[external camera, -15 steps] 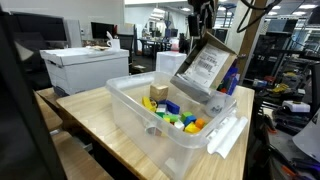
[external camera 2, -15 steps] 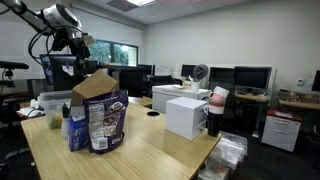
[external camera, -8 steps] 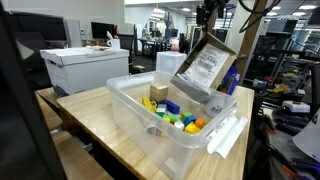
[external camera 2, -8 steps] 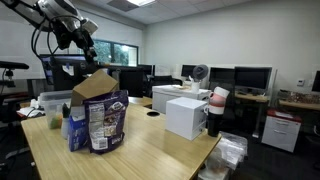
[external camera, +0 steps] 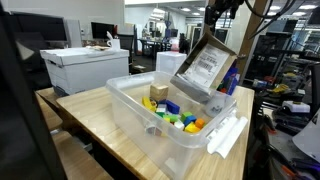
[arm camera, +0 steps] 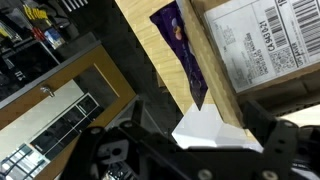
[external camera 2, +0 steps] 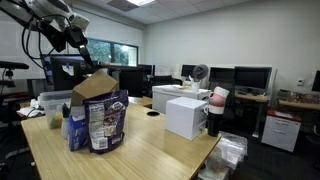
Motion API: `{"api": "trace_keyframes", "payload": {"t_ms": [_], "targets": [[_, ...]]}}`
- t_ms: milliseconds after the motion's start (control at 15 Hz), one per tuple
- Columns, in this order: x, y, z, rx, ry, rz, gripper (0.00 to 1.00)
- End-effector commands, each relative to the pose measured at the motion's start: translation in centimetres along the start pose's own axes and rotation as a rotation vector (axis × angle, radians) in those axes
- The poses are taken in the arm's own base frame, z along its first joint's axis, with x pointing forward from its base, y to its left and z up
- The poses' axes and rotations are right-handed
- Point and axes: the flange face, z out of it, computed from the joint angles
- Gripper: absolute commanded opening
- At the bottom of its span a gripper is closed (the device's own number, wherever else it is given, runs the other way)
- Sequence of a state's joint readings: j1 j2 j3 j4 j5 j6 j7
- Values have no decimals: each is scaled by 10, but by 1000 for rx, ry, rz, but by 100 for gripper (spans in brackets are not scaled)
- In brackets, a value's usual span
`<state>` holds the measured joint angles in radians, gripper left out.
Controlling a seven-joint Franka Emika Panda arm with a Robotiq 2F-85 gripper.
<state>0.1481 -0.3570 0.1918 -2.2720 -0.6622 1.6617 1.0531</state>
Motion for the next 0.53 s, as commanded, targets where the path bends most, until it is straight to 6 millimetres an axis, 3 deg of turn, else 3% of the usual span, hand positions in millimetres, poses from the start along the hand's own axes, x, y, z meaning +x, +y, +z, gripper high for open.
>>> {"api": "trace_keyframes", "payload": {"t_ms": [0, 267, 467], "targets": [[-17, 1, 0, 63, -32, 39, 100], [-16, -9, 0, 95, -11, 23, 100], [-10, -11, 25, 77, 7, 9, 100]]}}
